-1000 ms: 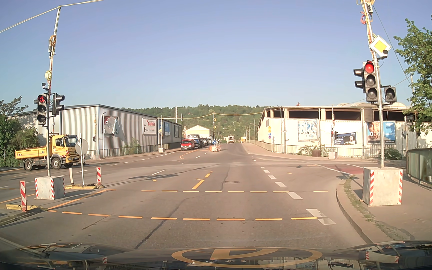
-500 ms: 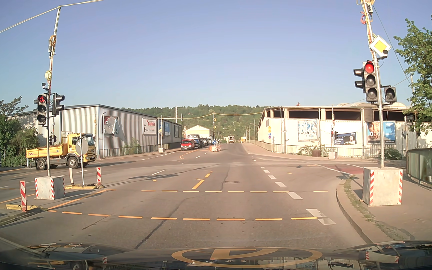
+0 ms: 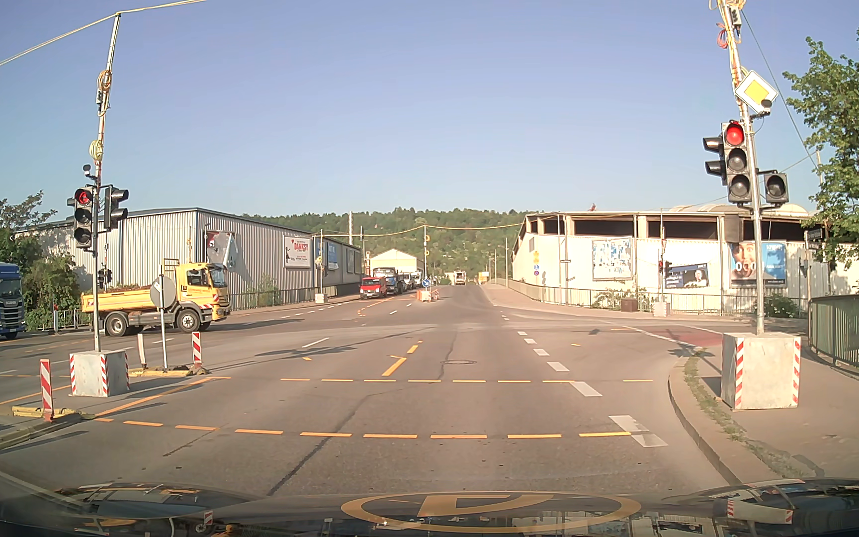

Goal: Follow the waypoints while adhering to traffic rules and regulations

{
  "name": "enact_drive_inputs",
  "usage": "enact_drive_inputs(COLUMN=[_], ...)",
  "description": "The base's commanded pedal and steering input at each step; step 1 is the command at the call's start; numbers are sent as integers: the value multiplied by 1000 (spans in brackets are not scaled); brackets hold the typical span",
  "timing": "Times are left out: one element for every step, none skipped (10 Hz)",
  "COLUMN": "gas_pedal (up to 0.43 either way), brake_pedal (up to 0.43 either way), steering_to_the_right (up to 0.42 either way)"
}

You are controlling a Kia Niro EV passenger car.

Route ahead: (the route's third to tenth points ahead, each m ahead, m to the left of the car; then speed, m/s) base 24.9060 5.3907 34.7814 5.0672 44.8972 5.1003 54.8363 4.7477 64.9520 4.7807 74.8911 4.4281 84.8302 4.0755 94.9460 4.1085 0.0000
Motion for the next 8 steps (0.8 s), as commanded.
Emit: enact_drive_inputs(gas_pedal=[0,0,0,0,0,0,0,0], brake_pedal=[323,329,329,329,329,329,329,329], steering_to_the_right=[-3,-3,-3,-3,-3,-3,-3,-3])
